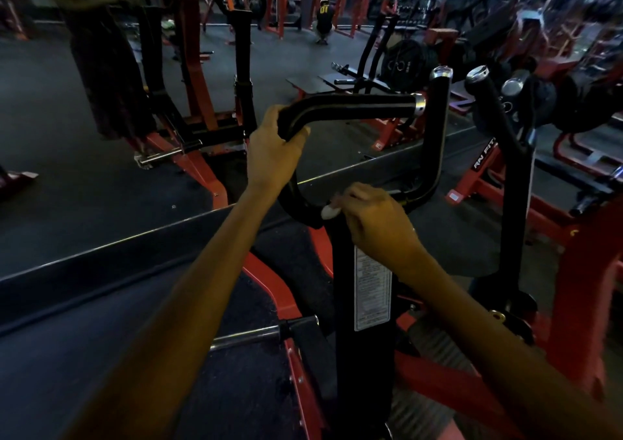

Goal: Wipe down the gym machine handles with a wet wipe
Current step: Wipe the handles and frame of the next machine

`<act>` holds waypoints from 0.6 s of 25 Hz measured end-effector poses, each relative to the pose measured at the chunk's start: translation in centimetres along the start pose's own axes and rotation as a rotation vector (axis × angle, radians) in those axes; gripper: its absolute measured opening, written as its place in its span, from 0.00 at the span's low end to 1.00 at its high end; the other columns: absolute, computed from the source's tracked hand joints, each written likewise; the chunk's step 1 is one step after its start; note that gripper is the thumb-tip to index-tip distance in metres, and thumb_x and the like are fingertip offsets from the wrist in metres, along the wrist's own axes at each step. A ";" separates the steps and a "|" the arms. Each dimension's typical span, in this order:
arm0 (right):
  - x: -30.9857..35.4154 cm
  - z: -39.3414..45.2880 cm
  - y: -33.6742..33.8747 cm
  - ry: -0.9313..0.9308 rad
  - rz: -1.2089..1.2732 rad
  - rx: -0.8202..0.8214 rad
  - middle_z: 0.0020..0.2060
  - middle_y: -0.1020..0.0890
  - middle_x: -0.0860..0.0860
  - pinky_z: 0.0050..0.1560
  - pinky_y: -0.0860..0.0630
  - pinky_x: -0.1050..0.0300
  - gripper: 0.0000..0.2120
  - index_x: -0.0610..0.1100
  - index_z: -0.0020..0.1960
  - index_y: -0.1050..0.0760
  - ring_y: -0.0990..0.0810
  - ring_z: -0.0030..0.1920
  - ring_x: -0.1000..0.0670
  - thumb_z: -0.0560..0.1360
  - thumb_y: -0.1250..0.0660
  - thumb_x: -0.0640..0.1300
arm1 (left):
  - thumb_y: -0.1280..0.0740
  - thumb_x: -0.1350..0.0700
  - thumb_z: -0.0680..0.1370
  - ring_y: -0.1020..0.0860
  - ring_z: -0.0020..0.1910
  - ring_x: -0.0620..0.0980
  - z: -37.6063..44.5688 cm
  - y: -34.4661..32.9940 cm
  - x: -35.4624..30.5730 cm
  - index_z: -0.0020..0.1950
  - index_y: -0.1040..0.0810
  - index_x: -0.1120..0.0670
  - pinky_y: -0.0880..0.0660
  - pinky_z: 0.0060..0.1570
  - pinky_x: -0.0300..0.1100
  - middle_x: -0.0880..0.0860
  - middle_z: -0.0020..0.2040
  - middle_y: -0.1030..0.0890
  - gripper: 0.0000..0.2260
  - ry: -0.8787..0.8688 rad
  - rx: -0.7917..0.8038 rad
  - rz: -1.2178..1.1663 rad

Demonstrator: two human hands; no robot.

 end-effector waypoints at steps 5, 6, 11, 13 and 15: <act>-1.9 -0.7 1.0 -0.292 0.091 -0.156 0.44 0.19 0.43 0.48 0.22 0.52 0.14 0.38 0.48 0.19 0.19 0.44 0.44 0.74 0.43 0.40 | 0.31 0.52 0.75 0.22 0.45 0.47 -0.6 0.2 0.0 0.60 0.26 0.54 0.23 0.52 0.50 0.45 0.44 0.24 0.15 0.022 -0.102 0.010; -0.2 -0.3 0.1 -0.250 0.144 -0.142 0.44 0.19 0.42 0.48 0.23 0.56 0.14 0.38 0.47 0.19 0.19 0.44 0.45 0.73 0.43 0.41 | 0.32 0.52 0.76 0.22 0.45 0.46 -0.7 0.2 -0.1 0.60 0.26 0.54 0.23 0.51 0.50 0.46 0.44 0.24 0.14 0.020 -0.101 0.012; -0.8 -1.4 0.1 -0.220 0.162 -0.139 0.49 0.20 0.43 0.51 0.23 0.55 0.11 0.37 0.52 0.20 0.20 0.48 0.46 0.75 0.40 0.38 | 0.33 0.53 0.77 0.24 0.53 0.47 -1.1 0.1 -0.4 0.64 0.29 0.56 0.25 0.57 0.49 0.49 0.54 0.24 0.17 -0.045 -0.107 0.051; -2.5 -1.8 0.5 -0.341 0.095 -0.151 0.49 0.21 0.42 0.50 0.22 0.54 0.09 0.36 0.52 0.21 0.21 0.47 0.46 0.76 0.38 0.36 | 0.34 0.54 0.77 0.28 0.63 0.51 -1.2 0.1 -0.5 0.71 0.35 0.58 0.29 0.62 0.46 0.55 0.64 0.28 0.23 -0.143 -0.129 0.143; -1.7 -0.9 0.0 -0.334 0.132 -0.153 0.47 0.22 0.41 0.47 0.27 0.65 0.08 0.34 0.50 0.21 0.21 0.45 0.46 0.76 0.38 0.36 | 0.37 0.57 0.79 0.32 0.68 0.54 -1.8 -0.1 -0.6 0.75 0.41 0.61 0.33 0.64 0.43 0.59 0.70 0.34 0.26 -0.241 -0.142 0.244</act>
Point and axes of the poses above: each hand's wrist, its own z-axis towards the middle knuckle, its own y-axis out of the back of the hand, x = y × z, the point moved 4 cm from there along z, towards the middle knuckle
